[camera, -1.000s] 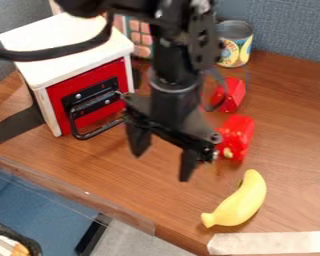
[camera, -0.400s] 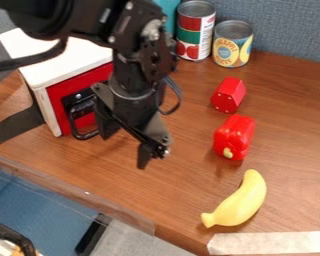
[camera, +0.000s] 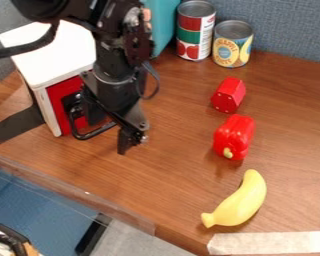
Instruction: Open the drawer
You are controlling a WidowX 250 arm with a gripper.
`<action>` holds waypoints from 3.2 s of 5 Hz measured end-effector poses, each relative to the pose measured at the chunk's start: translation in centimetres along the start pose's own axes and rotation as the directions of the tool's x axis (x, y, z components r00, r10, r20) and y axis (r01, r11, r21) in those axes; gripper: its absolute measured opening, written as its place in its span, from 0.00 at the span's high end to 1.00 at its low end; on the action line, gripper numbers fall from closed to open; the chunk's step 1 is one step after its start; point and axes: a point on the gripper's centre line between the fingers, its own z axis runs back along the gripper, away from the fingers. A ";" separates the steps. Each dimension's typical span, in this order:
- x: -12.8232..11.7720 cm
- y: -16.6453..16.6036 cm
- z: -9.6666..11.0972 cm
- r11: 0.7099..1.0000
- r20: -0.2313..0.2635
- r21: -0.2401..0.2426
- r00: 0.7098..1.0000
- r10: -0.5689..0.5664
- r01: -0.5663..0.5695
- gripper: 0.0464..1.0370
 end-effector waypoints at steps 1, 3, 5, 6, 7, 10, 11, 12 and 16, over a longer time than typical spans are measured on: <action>0.7 0.9 -0.9 1.000 0.005 -0.004 1.000 0.004 -0.004 0.04; 1.7 1.1 -2.4 0.999 0.013 -0.029 1.000 -0.017 0.018 0.04; 2.2 0.8 -4.6 1.000 -0.017 -0.013 1.000 -0.015 0.015 0.10; 2.3 0.8 -4.9 1.000 -0.020 -0.012 1.000 0.002 -0.003 0.39; 2.2 0.6 -4.8 1.000 -0.021 -0.018 1.000 0.017 -0.018 0.69; 1.2 -6.0 -3.6 0.989 -0.039 -0.113 0.994 -0.098 0.093 0.89; 0.9 -7.4 -3.2 0.986 -0.044 -0.138 0.994 -0.104 0.097 0.89; 0.8 -8.8 -2.9 0.983 -0.083 -0.173 0.994 -0.078 0.063 0.90; -0.1 -9.2 -2.1 0.974 -0.147 -0.227 0.989 -0.017 -0.017 0.63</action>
